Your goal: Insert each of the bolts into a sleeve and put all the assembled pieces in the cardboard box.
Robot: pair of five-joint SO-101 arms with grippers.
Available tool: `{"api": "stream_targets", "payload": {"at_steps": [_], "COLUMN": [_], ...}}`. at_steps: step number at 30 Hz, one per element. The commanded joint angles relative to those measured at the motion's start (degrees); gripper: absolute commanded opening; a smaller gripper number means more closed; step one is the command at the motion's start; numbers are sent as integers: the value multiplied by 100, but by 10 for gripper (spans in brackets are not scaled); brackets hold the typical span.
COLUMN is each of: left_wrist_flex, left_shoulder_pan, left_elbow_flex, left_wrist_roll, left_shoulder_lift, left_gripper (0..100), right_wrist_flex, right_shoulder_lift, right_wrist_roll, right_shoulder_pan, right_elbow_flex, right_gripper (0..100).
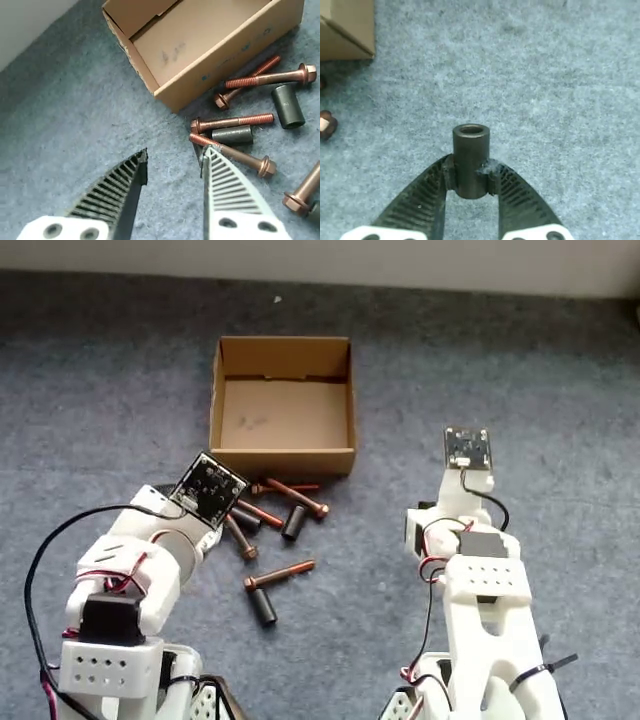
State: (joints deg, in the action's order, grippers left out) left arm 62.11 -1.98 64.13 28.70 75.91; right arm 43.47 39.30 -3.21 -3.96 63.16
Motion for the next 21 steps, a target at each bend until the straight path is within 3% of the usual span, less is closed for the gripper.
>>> {"api": "stream_targets", "payload": {"at_steps": [1,7,12,21], "left_wrist_flex": [334,993,1301,1257], "left_shoulder_pan": [-57,145,620,1429], "left_elbow_flex": [-673,-1288,-1499,-1464], "left_wrist_roll": [510,2127,3464,3982], "left_shoulder_lift": [-611,-2299,-2642,-2695], "left_gripper": [181,182,182,182], "right_wrist_flex": [-110,-110,-110,-110], "right_shoulder_lift": [154,154,154,154], "right_wrist_roll": [-9,-9,-9,-9], "right_shoulder_pan": [22,22,22,22], "right_elbow_flex": [-66,-66,-66,-66], "right_gripper": [6,6,6,6]}}
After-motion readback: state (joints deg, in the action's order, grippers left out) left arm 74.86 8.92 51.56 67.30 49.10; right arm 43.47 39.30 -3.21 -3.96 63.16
